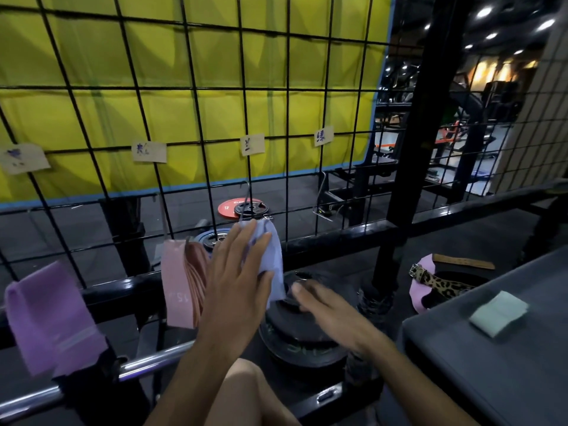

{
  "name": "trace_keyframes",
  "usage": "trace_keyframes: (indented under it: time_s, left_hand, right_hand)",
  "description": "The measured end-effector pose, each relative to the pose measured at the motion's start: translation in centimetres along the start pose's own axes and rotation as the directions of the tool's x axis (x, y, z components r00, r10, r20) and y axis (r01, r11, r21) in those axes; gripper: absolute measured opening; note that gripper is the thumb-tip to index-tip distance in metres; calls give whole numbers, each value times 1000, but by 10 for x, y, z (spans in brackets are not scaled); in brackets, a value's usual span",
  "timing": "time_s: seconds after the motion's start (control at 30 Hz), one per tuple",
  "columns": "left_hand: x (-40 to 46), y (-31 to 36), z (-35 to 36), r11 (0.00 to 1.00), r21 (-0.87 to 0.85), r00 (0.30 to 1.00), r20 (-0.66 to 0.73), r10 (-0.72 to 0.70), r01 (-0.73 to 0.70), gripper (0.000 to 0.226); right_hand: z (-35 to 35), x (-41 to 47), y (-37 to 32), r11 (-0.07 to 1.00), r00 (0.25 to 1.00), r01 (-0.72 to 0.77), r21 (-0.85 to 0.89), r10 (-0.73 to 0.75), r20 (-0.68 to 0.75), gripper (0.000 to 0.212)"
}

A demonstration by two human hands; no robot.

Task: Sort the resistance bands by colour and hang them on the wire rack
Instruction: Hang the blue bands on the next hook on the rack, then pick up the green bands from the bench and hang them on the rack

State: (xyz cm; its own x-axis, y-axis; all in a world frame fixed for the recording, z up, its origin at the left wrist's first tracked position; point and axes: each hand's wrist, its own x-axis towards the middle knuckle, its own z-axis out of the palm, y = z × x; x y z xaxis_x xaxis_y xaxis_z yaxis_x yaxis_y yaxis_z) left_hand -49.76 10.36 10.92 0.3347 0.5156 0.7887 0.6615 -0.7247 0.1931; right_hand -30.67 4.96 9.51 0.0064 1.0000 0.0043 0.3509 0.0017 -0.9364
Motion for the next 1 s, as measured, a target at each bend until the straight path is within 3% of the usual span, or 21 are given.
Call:
trace_keyframes:
  time_s: [0.13, 0.2, 0.3, 0.4, 0.5, 0.6, 0.77, 1.0]
  left_hand:
    - [1, 32, 1, 999, -4, 988, -149, 41, -42, 32]
    - [4, 62, 13, 984, -115, 986, -119, 119, -132, 22]
    - [3, 104, 62, 922, -342, 968, 103, 230, -183, 19]
    - [-7, 133, 133, 887, -455, 899, 350, 265, -84, 19]
    - [-19, 160, 196, 863, -503, 790, 545, 281, 40, 19]
    - [-23, 184, 233, 854, -515, 741, 601, 298, 74, 16]
    - [-26, 202, 264, 833, -548, 684, 637, 355, 79, 13]
    - [-33, 194, 275, 844, -520, 656, 683, 321, 129, 13]
  right_hand:
    - [-46, -16, 33, 999, 995, -42, -32, 39, -91, 42]
    - [-78, -25, 54, 995, 976, -80, -67, 65, -208, 35]
    - [-129, -49, 92, 990, 912, -134, -40, 107, -397, 14]
    - [-181, -86, 137, 968, 809, -251, 24, 223, -544, 11]
    - [-222, -120, 186, 913, 656, -407, 11, 301, -692, 6]
    - [-247, -128, 227, 844, 533, -533, 59, 389, -751, 25]
    - [-264, -94, 257, 709, 434, -703, -50, 373, -820, 67]
    - [-273, -60, 268, 695, 376, -719, -26, 357, -855, 46]
